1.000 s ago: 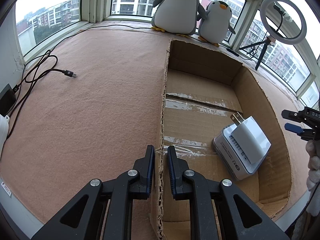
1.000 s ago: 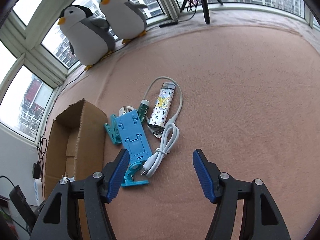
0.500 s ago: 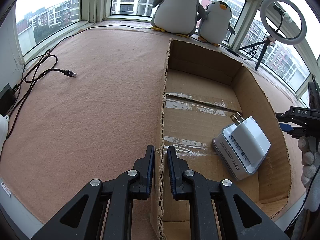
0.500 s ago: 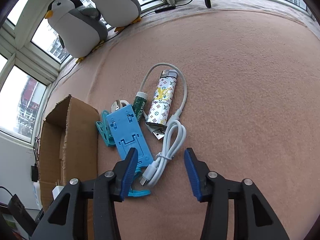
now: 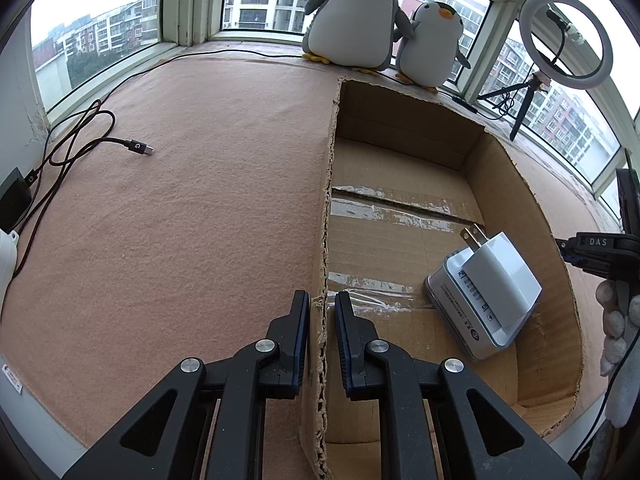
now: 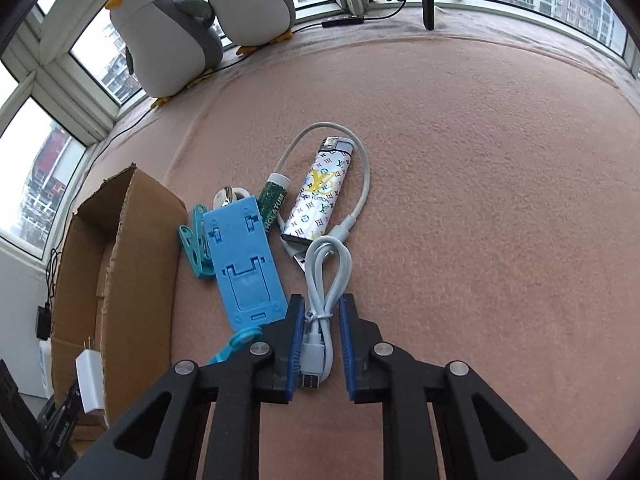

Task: Organize rigid objects
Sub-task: 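Carry the white USB cable into the box and open the right gripper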

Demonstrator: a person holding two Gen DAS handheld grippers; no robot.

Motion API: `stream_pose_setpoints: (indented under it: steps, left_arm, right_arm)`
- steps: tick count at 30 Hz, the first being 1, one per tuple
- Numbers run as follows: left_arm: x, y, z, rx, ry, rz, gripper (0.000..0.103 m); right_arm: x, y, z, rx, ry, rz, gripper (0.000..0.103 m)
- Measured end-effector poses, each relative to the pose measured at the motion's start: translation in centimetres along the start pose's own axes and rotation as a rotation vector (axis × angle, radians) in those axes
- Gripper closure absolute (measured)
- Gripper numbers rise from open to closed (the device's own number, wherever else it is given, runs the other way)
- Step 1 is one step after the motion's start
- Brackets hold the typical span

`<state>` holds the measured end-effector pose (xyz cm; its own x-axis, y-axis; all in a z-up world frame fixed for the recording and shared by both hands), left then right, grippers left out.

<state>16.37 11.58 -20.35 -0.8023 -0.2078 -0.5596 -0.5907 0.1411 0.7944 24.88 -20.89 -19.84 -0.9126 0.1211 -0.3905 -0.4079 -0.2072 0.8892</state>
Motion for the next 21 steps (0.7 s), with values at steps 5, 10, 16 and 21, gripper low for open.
stream_pose_setpoints:
  steps: [5,10,16,21]
  left_arm:
    - [0.0,0.0,0.0,-0.001,0.000,0.000,0.089]
    - [0.1,0.0,0.1,-0.003,-0.002,0.000,0.089]
    - [0.1,0.0,0.1,-0.002,-0.002,0.000,0.089]
    - [0.1,0.0,0.0,-0.002,-0.002,0.000,0.089]
  right_arm:
    - [0.6,0.8,-0.9,-0.019,-0.023,-0.012,0.090]
    - [0.9,1.5,-1.6,-0.037,-0.037,-0.022,0.090]
    - [0.6,3.1,-0.8,-0.070,-0.027,-0.048,0.091]
    - [0.3,5.1,2.1,-0.095,0.046,-0.090,0.091]
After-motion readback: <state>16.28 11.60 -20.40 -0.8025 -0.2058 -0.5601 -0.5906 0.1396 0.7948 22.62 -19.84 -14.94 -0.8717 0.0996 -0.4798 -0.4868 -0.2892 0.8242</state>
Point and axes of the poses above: each gripper's, at about its wrist camera, not at the fingertips, and y roughly against the way its jaws point, z to its left, x to its underside, the point moved 9 cm from there along -y, roughly the way its jaws point, and after that the axes turned 3 degrees about x, right-handed, at the moved point
